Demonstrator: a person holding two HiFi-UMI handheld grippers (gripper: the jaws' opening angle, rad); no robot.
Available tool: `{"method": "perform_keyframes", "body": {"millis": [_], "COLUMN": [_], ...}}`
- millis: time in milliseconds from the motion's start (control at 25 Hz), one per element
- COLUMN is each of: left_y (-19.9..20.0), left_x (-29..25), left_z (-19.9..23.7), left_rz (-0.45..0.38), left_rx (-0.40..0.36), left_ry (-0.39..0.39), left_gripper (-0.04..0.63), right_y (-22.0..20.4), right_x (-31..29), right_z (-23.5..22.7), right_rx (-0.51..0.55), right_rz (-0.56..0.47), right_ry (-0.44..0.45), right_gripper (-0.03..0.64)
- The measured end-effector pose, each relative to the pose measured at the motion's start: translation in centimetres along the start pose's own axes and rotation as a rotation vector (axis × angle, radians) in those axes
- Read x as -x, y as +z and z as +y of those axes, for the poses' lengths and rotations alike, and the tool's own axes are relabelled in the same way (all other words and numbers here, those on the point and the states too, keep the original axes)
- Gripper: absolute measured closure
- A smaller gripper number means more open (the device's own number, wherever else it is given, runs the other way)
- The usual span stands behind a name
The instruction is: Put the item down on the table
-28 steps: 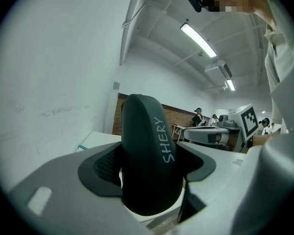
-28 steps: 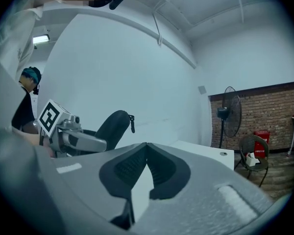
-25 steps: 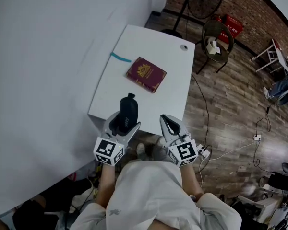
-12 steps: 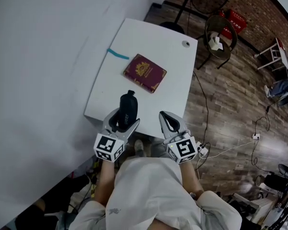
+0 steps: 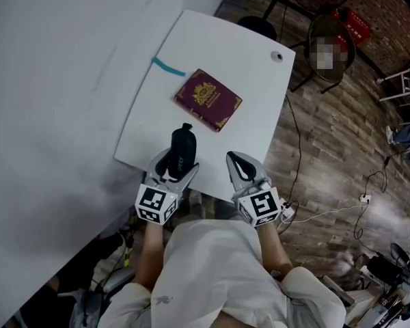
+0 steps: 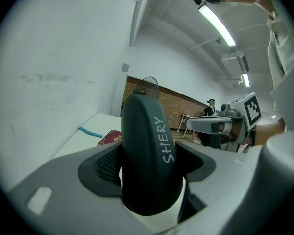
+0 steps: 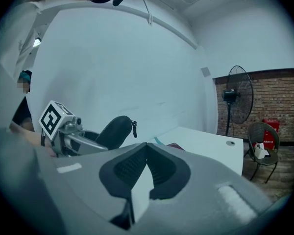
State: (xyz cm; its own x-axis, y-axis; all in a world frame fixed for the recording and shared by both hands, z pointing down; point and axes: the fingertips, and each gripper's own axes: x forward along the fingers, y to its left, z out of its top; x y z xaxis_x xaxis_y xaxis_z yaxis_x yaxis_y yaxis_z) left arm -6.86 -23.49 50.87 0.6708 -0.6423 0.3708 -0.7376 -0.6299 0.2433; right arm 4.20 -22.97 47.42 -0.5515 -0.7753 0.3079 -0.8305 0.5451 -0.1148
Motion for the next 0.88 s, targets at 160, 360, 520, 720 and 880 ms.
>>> {"method": "perform_keyframes", "body": {"millis": [160, 360, 520, 720, 880], "left_y": [-1.2, -2.9, -4.3, -5.9, -7.3], "left_x": [-1.7, -3.6, -4.9, -6.2, -7.0], "left_z": [0.7, 1.4, 1.8, 2.2, 2.4], "left_rz": [0.034, 0.084, 0.115, 0.144, 0.181], "left_rx": [0.012, 0.023, 0.034, 0.052, 0.055], "left_ry": [0.020, 0.037, 0.045, 0.053, 0.063], "left_gripper": [0.238, 0.238, 0.238, 0.238, 0.238], "right_y": [-1.2, -2.7, -3.9, -5.4, -6.5], "right_x": [-1.3, -2.5, -3.3, -4.0, -4.5], "right_z": [-1.2, -2.1, -2.8, -3.5, -3.8], "right_rx": [-0.011, -0.030, -0.040, -0.054, -0.066], "right_rz": [0.034, 0.071, 0.094, 0.122, 0.143], "right_ry": [0.029, 0.060, 0.074, 0.085, 0.095], "right_gripper": [0.612, 0.614, 0.612, 0.612, 0.612]}}
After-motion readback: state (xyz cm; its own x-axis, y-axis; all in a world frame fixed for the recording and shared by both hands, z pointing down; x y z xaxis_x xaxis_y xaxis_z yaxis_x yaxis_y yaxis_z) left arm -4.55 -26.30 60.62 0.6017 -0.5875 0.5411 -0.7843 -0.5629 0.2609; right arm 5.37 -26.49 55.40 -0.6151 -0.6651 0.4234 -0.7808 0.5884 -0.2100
